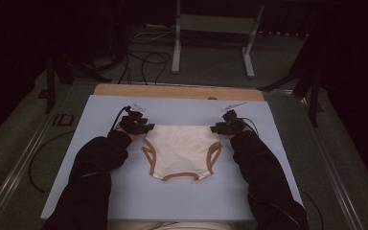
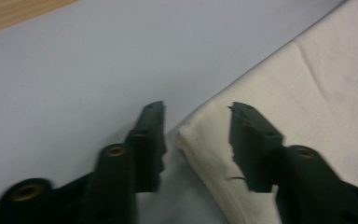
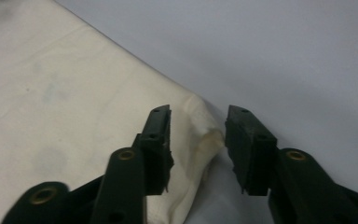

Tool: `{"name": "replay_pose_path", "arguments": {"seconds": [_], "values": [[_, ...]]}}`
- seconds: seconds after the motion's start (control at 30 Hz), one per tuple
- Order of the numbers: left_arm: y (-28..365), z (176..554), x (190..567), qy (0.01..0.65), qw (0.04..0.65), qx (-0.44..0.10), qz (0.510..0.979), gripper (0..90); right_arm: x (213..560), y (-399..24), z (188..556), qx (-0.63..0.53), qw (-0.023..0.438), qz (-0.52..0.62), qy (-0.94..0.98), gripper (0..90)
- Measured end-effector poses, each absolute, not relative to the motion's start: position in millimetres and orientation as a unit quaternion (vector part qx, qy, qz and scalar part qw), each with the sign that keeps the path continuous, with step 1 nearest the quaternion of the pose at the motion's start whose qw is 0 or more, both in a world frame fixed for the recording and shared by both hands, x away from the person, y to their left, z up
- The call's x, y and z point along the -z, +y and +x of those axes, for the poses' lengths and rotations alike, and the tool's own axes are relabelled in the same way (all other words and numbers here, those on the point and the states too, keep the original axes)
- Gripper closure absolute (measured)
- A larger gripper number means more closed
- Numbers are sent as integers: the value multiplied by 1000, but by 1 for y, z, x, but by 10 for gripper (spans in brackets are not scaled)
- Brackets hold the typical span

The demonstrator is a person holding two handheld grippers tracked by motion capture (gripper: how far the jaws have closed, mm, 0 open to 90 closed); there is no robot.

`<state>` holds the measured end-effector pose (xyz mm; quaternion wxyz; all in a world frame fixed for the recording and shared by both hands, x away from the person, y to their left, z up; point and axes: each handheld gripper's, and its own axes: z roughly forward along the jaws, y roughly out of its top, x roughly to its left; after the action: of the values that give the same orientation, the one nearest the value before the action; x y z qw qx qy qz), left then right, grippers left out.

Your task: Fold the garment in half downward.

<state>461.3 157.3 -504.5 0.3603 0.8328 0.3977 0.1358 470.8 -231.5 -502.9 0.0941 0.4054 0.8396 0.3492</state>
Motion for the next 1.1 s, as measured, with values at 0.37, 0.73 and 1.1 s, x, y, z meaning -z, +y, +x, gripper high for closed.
{"name": "replay_pose_path", "arguments": {"seconds": [0.37, 0.73, 1.1], "values": [[156, 454, 493, 383, 366, -128, 838, 281, 494, -229, 463, -365, 90, 402, 835, 273], [162, 440, 480, 359, 406, -99, 835, 56, 485, -221, 450, -390, 70, 387, 832, 130], [167, 415, 468, 329, 427, -109, 835, 37, 476, -213, 438, -405, 64, 361, 838, 97]]}}
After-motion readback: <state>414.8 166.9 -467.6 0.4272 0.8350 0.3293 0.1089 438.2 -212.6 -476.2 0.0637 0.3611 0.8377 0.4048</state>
